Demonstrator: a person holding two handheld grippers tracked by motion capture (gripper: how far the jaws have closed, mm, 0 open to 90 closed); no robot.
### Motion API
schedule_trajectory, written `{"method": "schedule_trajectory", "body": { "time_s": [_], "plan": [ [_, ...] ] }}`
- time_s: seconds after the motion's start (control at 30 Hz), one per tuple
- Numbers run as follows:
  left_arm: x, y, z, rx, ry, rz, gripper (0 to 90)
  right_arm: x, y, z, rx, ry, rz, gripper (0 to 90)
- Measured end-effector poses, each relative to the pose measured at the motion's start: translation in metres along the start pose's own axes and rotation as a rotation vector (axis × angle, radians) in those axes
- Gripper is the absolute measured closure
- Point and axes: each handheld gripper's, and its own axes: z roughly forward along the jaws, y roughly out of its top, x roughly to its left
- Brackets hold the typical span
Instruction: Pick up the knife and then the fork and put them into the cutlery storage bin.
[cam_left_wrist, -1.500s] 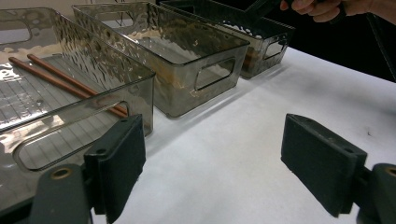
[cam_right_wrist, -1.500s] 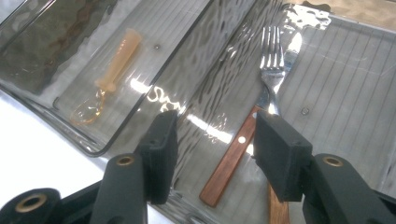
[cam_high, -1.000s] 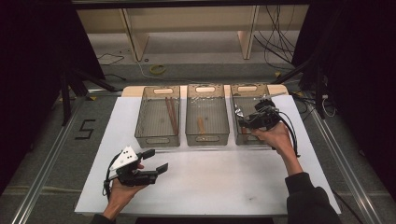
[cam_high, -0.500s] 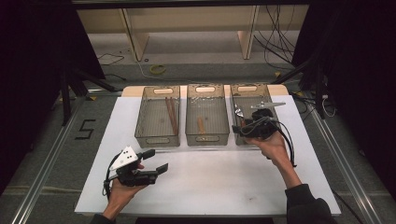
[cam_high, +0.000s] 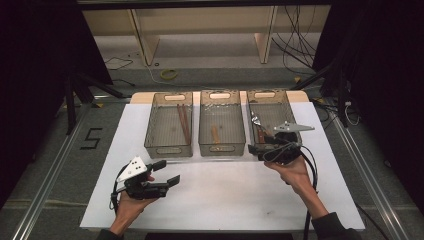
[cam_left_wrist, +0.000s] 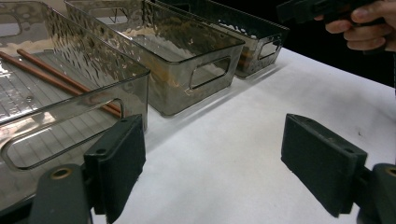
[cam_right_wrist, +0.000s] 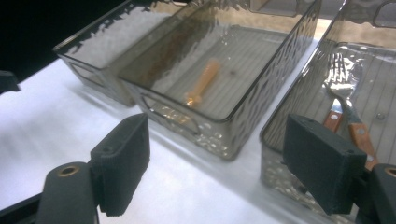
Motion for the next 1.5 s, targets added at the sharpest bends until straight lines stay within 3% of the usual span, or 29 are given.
{"method": "schedule_trajectory", "body": {
  "time_s": [0.4, 0.83, 1.1, 1.5],
  "plan": [
    [0.0, 0.0, 0.001, 0.006, -0.008, -0.004, 21.0, 0.007, -0.029, -0.013, -0.062, 0.026, 0.005, 22.1],
    [-0.001, 0.0, 0.002, 0.027, -0.024, -0.006, 20.7, 0.018, -0.06, -0.027, -0.112, 0.023, -0.023, 21.8],
    [-0.002, -0.001, 0.003, 0.039, -0.03, -0.002, 20.5, 0.021, -0.075, -0.03, -0.117, 0.045, -0.026, 21.3],
    [-0.004, -0.001, 0.003, 0.049, -0.046, -0.007, 20.4, 0.023, -0.088, -0.036, -0.127, 0.029, -0.038, 21.1]
  ]
}}
